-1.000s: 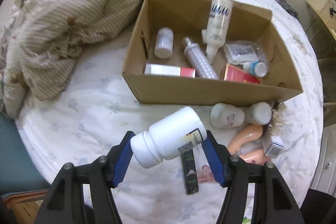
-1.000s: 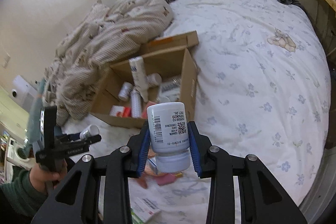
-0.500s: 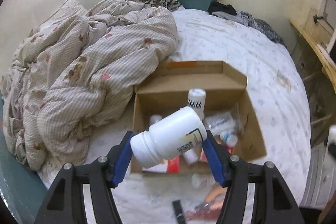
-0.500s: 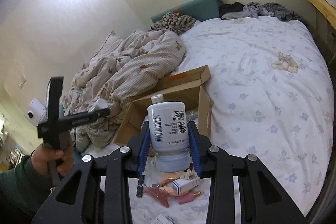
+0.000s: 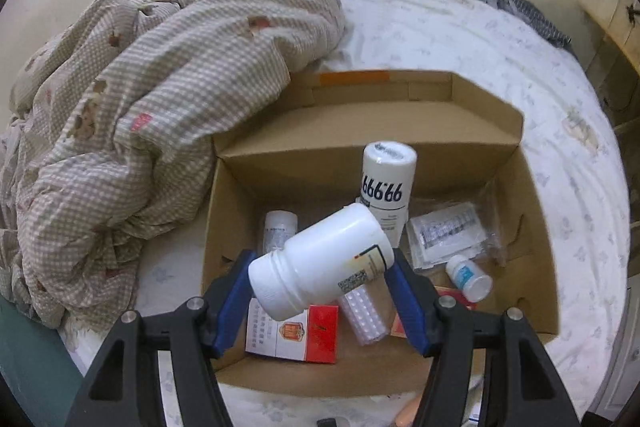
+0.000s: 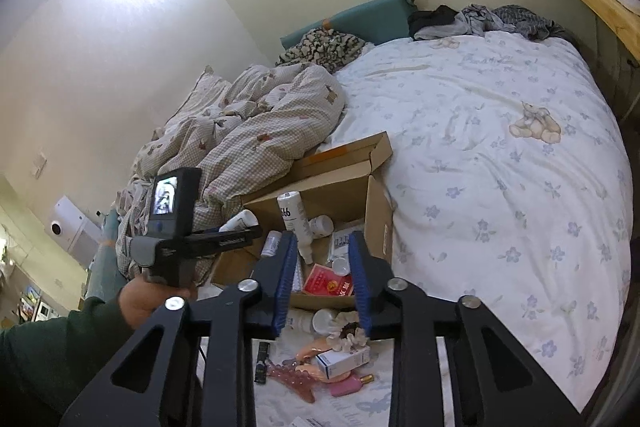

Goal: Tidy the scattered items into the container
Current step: 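Carry both white pill bottles over the box and open both grippers, then grasp the beige scrunchie with the right gripper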

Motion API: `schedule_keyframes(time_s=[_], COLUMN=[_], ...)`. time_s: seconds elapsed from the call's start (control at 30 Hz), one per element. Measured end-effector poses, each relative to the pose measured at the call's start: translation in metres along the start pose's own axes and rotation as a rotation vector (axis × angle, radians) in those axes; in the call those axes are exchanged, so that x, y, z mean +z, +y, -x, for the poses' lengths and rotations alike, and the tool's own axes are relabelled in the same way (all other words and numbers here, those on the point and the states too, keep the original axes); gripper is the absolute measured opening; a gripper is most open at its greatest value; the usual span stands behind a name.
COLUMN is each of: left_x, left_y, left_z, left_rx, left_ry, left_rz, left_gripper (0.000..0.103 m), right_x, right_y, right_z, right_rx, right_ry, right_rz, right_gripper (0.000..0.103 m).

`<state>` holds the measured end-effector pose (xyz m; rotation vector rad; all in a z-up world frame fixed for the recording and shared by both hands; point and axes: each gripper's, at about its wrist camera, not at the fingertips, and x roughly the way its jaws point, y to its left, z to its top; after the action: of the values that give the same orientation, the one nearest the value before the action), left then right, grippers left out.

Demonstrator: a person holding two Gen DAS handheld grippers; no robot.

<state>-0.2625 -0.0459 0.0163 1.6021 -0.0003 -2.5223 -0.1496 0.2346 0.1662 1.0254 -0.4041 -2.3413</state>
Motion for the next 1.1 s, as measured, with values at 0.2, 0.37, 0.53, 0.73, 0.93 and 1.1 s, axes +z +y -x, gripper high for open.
schedule_keyframes(time_s=[0.2, 0.37, 0.53, 0.73, 0.93, 1.1], left_x=[-0.004, -0.010, -0.014, -0.025, -0.043, -0.040], left_y=[0.005, 0.008, 0.010, 0.020, 0.030, 0.046], left_z=[-0.017, -0.020, -0.025, -0.031, -0.001, 0.007], left_rx=[0.002, 0.001, -0.013, -0.076, -0.187, -0.234], left_ry=[0.023, 0.035, 0.054, 0.117, 0.075, 0.053], left_rz=[0.027, 0.022, 0.024, 0.040, 0.026, 0.081], left_gripper=[0.065, 0.065, 0.065, 0.066, 0.076, 0.076], right_x=[0.002, 0.002, -0.028, -0.070, -0.088, -0.107], right_y=[-0.019, -0.042, -0.074, -0.072, -0.024, -0.011], right_z=[-0.008, -0.018, -0.073, -0.135, -0.148, -0.163], right_rx=[-0.011, -0.047, -0.113, -0.109, -0.024, -0.055], right_ry=[0.018, 0.072, 0.292, 0.515, 0.563, 0.553], right_rz=[-0.063, -0.118, -0.206, -0.151, 0.024, 0.108], right_gripper=[0.027, 0.027, 0.043, 0.043, 0.046, 0.047])
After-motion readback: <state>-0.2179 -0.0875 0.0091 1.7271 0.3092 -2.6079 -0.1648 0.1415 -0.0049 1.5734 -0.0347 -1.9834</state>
